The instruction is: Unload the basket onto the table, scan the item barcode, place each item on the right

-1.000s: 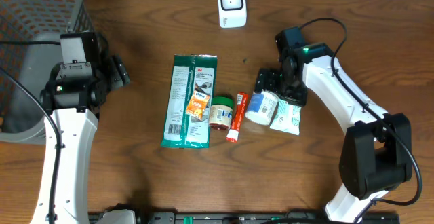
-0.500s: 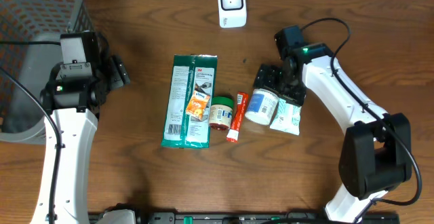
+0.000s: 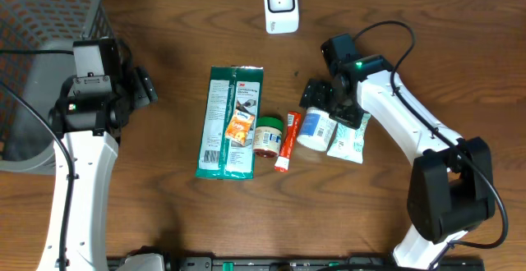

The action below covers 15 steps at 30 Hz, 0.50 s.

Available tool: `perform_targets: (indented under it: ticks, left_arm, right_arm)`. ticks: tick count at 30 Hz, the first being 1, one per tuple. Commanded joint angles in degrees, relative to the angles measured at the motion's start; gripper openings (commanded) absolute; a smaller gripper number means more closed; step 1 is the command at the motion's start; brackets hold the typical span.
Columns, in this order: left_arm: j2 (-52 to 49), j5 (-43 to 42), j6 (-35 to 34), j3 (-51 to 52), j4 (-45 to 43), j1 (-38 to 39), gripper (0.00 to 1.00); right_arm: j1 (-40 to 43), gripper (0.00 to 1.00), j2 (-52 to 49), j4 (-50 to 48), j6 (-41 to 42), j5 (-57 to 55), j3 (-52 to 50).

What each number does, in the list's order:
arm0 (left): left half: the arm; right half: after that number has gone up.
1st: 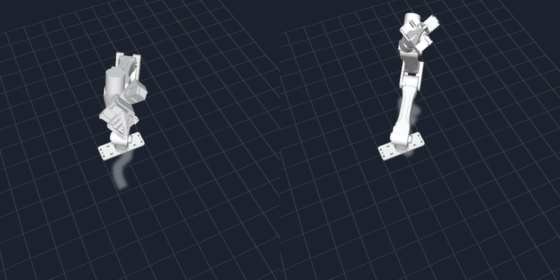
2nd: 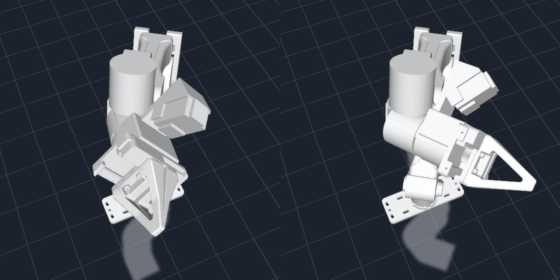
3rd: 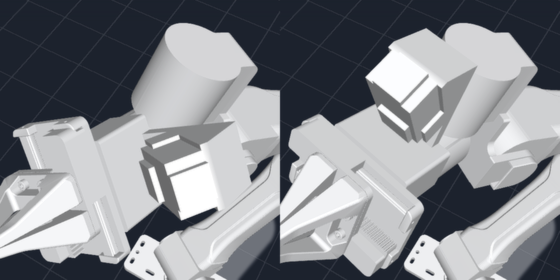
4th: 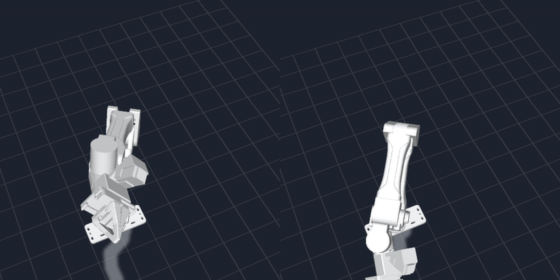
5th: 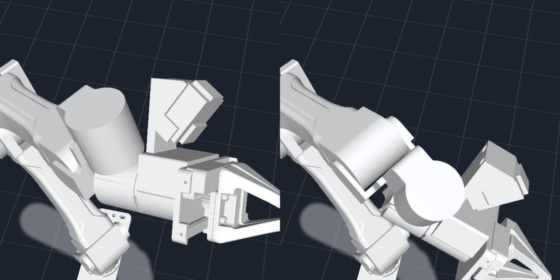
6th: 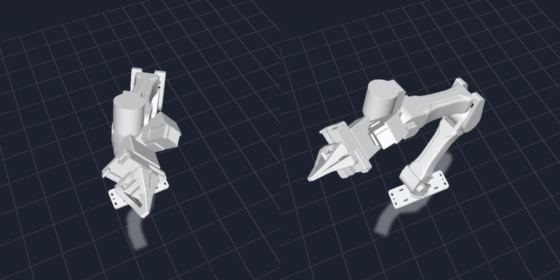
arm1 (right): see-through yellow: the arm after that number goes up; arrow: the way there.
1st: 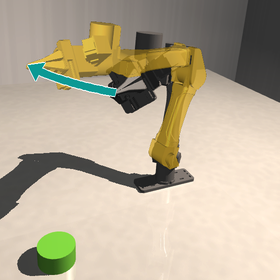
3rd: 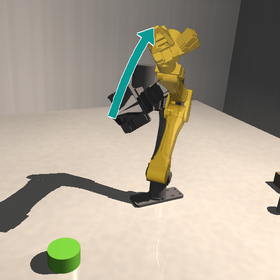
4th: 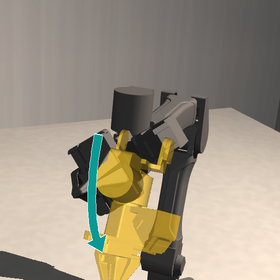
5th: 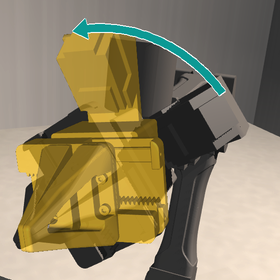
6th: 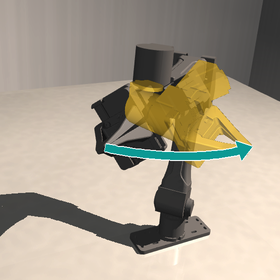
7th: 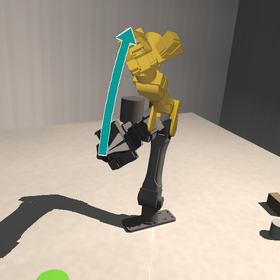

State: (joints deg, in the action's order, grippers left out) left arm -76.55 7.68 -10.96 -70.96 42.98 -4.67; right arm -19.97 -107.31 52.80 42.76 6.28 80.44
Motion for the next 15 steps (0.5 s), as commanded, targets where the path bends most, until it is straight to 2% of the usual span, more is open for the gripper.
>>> perform_targets:
  ticks: [1,8,15]
  left_arm:
    - [-0.28,0.31,-0.76,-0.90,-0.22,-0.04,0.87]
    - [-0.28,0.31,-0.76,-0.90,-0.22,-0.04,0.87]
    - [-0.28,0.31,-0.76,-0.90,-0.22,-0.04,0.87]
  right_arm:
    - [1.68,0.99,2.49,1.05,-5.51,2.16,1.20]
    - [8.17,0.99,10.71,5.46,-15.56,3.39,3.23]
    - [19.61,0.99,14.93,11.37,-23.74,7.39,3.21]
